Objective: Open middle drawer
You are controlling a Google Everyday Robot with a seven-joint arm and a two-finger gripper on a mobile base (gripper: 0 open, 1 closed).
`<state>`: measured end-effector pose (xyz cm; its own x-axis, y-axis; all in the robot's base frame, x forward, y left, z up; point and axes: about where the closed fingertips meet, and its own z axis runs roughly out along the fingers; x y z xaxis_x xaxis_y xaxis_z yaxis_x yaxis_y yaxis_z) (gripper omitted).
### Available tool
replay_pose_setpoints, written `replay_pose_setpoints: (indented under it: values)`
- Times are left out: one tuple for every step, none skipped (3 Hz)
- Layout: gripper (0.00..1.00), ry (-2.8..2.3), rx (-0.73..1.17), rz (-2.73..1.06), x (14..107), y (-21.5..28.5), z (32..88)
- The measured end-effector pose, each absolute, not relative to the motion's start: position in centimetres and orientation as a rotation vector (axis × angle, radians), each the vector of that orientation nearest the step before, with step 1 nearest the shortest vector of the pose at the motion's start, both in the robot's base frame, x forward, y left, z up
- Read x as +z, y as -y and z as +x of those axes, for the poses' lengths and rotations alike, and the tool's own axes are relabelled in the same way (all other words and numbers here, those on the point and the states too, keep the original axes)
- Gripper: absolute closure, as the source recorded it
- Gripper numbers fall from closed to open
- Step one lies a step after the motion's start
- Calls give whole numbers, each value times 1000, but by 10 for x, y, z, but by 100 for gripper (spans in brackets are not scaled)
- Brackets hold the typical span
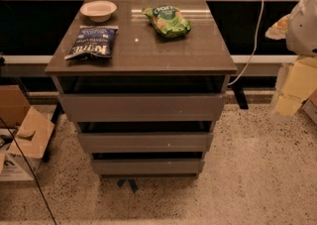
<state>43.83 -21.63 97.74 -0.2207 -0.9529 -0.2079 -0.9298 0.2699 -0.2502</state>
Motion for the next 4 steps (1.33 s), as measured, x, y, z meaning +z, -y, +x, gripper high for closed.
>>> replay_pose_setpoints:
  values:
    - [0, -2226, -104, -1722, 978, 216, 438]
    - [0, -2184, -81, -1723, 969, 211, 442]
    - [0, -2110, -91, -1721, 955, 200, 442]
    - [0, -2055, -100, -1707, 928, 190, 448]
